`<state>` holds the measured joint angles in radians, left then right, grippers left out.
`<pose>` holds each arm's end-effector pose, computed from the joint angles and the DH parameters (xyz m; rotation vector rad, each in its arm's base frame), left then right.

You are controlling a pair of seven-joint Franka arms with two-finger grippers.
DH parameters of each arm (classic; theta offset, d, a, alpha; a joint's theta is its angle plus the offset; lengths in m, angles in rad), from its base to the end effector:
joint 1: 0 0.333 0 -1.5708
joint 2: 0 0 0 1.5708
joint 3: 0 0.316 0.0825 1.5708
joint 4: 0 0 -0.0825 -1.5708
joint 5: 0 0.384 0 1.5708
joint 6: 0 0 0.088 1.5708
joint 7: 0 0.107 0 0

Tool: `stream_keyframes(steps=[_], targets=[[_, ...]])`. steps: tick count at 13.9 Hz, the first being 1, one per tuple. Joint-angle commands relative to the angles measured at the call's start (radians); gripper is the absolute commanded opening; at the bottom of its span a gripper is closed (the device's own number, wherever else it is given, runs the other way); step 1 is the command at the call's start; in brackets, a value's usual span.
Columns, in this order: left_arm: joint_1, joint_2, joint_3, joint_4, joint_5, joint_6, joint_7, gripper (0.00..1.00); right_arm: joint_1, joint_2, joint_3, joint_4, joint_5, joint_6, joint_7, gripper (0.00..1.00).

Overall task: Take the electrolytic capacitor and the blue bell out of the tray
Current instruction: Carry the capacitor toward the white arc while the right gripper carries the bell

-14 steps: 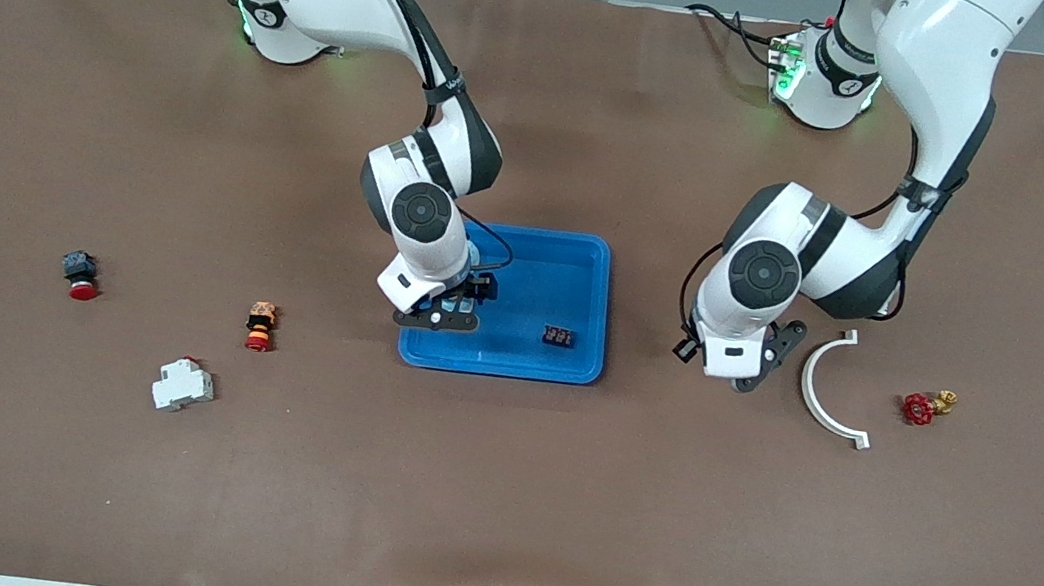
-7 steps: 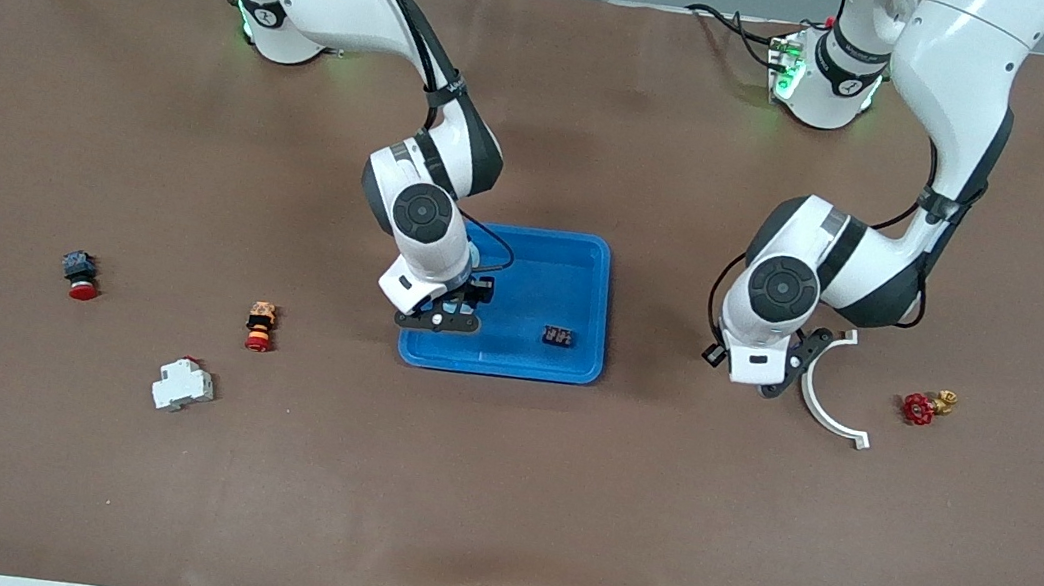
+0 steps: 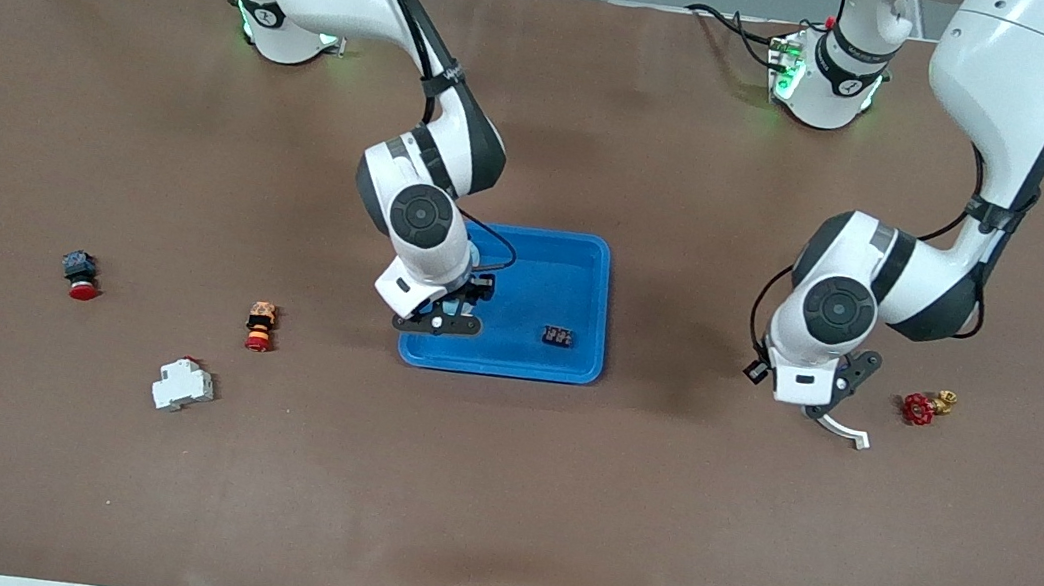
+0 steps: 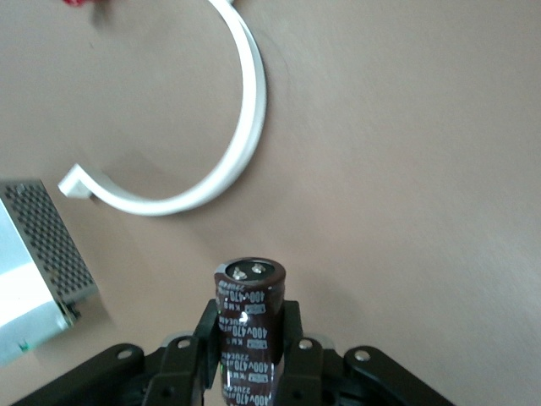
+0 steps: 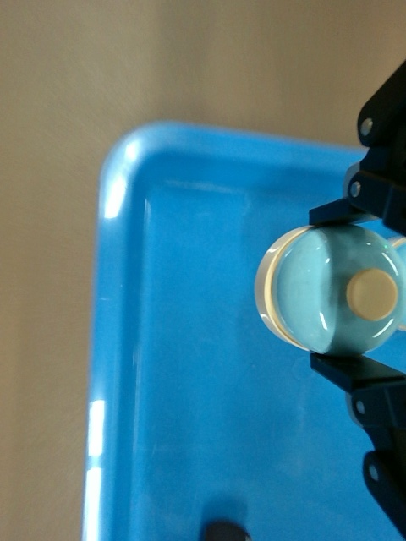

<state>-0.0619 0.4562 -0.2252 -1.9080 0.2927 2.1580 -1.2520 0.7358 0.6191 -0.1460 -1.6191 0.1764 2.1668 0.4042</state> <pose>0.5874 -0.1558 0.2483 -2.6943 -1.1262 0.0668 0.5577 0.3962 0.2602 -3.1139 -0.1650 0.1283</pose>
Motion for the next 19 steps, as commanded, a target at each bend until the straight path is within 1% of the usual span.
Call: stream_keyframes(steps=[1,4,6,7,8,9,11,13,14,15,17,19], targets=[[0.042,-0.022,-0.013,-0.032,0.020,0.037,0.036,0.00,-0.135,-0.107,0.009,-0.002,0.011,-0.131,-0.236,0.09],[0.053,-0.013,-0.011,-0.029,0.020,0.048,0.051,0.00,-0.319,-0.177,0.009,-0.002,-0.009,-0.270,-0.560,0.09],[0.077,-0.019,-0.011,-0.025,0.020,0.048,0.098,0.00,-0.430,-0.199,0.009,-0.005,-0.073,-0.327,-0.716,0.09],[0.086,-0.022,-0.011,-0.023,0.020,0.048,0.132,0.00,-0.481,-0.208,0.009,-0.005,-0.083,-0.344,-0.795,0.09],[0.094,-0.022,-0.008,-0.020,0.020,0.048,0.169,0.00,-0.519,-0.217,0.009,-0.010,-0.096,-0.344,-0.896,0.09],[0.125,-0.022,-0.008,-0.017,0.028,0.048,0.204,0.00,-0.557,-0.220,0.009,-0.012,-0.118,-0.343,-0.962,0.09],[0.172,-0.019,-0.009,-0.017,0.062,0.049,0.278,0.00,-0.625,-0.231,0.009,-0.033,-0.155,-0.338,-1.054,0.09],[0.201,-0.021,-0.011,-0.017,0.080,0.049,0.305,0.00,-0.683,-0.242,0.009,-0.082,-0.158,-0.315,-1.128,0.10],[0.202,-0.019,-0.009,-0.014,0.080,0.049,0.322,0.00,-0.708,-0.252,0.009,-0.123,-0.158,-0.288,-1.156,0.10],[0.212,-0.019,-0.009,-0.011,0.082,0.049,0.341,0.00,-0.725,-0.277,0.009,-0.192,-0.158,-0.233,-1.167,0.10],[0.229,-0.014,-0.009,-0.011,0.082,0.048,0.371,0.00,-0.733,-0.341,0.009,-0.362,-0.158,-0.089,-1.167,0.10],[0.249,0.001,-0.009,-0.016,0.082,0.060,0.384,0.00,-0.745,-0.361,0.011,-0.479,-0.156,0.026,-1.165,0.10]])
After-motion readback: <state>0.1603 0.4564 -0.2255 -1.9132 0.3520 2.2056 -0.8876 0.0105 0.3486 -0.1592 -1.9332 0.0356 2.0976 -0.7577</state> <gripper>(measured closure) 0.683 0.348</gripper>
